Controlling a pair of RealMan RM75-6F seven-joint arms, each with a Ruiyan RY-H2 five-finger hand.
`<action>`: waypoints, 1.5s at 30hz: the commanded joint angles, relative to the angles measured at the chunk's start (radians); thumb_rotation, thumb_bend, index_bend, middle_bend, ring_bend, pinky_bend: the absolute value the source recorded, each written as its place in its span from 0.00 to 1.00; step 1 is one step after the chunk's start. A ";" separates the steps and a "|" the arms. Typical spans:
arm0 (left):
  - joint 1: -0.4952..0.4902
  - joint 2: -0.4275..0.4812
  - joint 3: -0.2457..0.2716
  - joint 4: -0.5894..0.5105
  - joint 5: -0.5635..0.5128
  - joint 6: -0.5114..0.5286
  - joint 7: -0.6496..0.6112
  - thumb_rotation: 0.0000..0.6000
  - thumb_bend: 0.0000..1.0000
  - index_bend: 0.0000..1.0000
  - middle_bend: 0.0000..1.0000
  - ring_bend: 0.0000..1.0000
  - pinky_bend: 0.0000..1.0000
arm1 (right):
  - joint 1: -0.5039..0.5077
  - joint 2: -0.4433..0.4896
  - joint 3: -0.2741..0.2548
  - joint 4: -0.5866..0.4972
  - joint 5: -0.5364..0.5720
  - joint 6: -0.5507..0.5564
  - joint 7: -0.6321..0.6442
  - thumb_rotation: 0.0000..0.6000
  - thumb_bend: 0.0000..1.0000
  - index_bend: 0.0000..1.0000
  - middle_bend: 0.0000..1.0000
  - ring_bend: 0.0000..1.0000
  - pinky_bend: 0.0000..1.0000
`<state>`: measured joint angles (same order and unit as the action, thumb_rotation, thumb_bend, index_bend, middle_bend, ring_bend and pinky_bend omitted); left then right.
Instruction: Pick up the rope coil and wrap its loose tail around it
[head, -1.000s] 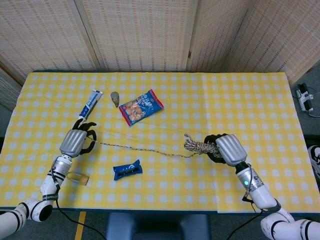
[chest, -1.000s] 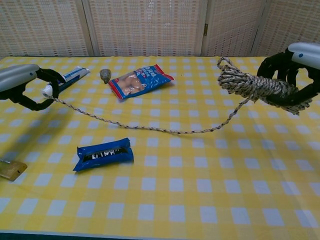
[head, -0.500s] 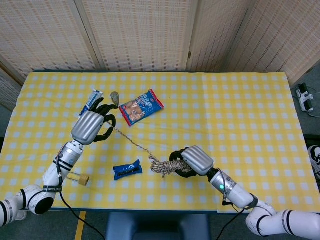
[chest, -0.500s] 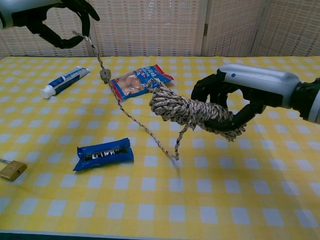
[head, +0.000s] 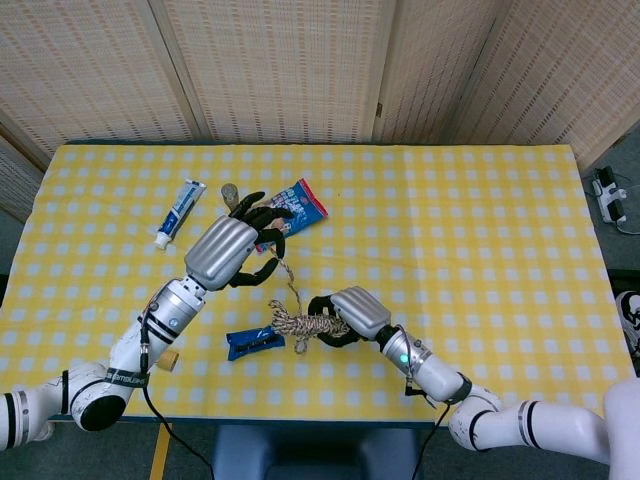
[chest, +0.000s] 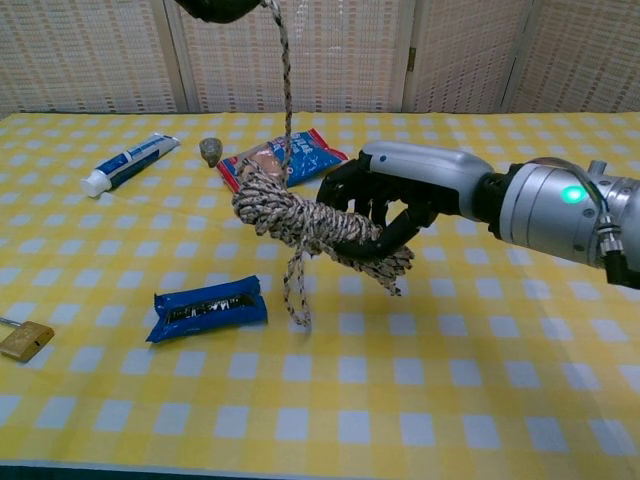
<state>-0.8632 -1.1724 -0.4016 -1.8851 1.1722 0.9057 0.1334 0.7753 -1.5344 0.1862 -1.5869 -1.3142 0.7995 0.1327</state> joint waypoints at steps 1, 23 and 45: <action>-0.013 0.002 0.008 -0.032 -0.001 0.005 0.020 1.00 0.57 0.61 0.24 0.23 0.05 | 0.018 -0.052 0.014 0.054 0.024 0.005 -0.024 1.00 0.68 0.72 0.61 0.63 0.53; 0.128 0.112 0.187 -0.169 0.290 0.139 -0.080 1.00 0.57 0.61 0.24 0.23 0.01 | -0.004 -0.298 0.140 0.364 -0.028 0.276 0.268 1.00 0.71 0.75 0.63 0.68 0.56; 0.267 0.051 0.316 0.137 0.334 0.215 -0.366 1.00 0.57 0.63 0.24 0.23 0.01 | -0.082 -0.216 0.195 0.360 -0.115 0.515 0.615 1.00 0.73 0.77 0.65 0.71 0.57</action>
<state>-0.5978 -1.1082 -0.0851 -1.7664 1.5236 1.1317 -0.2194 0.7021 -1.7675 0.3838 -1.2106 -1.4269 1.3162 0.7316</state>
